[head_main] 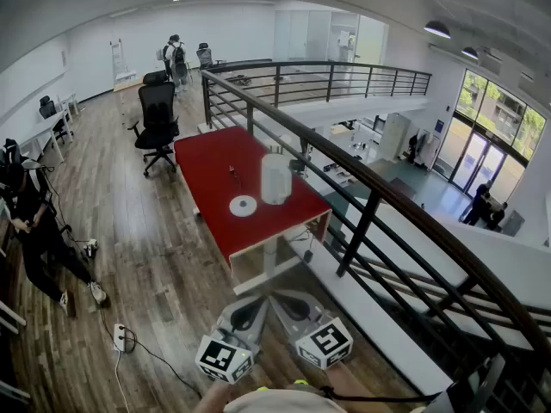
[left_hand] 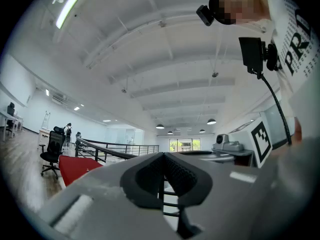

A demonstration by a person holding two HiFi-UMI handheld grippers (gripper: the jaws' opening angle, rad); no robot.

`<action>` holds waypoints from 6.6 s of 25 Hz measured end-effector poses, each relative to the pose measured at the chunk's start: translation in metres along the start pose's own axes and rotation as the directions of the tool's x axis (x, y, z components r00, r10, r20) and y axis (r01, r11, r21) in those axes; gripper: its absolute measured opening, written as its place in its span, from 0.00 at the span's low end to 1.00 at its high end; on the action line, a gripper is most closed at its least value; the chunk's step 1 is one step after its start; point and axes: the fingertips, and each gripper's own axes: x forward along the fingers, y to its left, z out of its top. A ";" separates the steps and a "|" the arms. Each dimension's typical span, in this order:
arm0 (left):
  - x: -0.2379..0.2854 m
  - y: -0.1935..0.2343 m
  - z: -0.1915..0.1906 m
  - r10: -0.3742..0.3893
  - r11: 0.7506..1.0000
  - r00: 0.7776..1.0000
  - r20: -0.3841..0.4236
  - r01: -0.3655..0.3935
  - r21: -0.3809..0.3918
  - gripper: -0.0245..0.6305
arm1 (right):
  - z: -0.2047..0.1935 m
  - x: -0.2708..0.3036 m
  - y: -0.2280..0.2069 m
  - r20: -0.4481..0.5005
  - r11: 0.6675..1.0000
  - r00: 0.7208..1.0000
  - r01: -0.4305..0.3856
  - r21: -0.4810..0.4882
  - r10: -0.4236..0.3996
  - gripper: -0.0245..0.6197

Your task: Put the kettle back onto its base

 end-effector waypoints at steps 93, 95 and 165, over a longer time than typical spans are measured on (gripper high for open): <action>0.183 0.098 -0.019 0.171 0.982 0.985 -0.040 -0.167 0.086 0.02 | -0.017 0.083 -0.187 -0.038 0.996 0.996 -0.076 0.035 0.078 0.05; 0.186 0.110 -0.021 0.166 0.983 0.985 -0.046 -0.162 0.083 0.02 | -0.019 0.096 -0.191 -0.041 0.997 0.996 -0.075 0.035 0.076 0.05; 0.344 0.343 -0.087 0.236 0.972 0.969 -0.077 -0.235 0.014 0.02 | -0.090 0.325 -0.368 -0.137 0.984 0.975 -0.170 0.058 0.176 0.05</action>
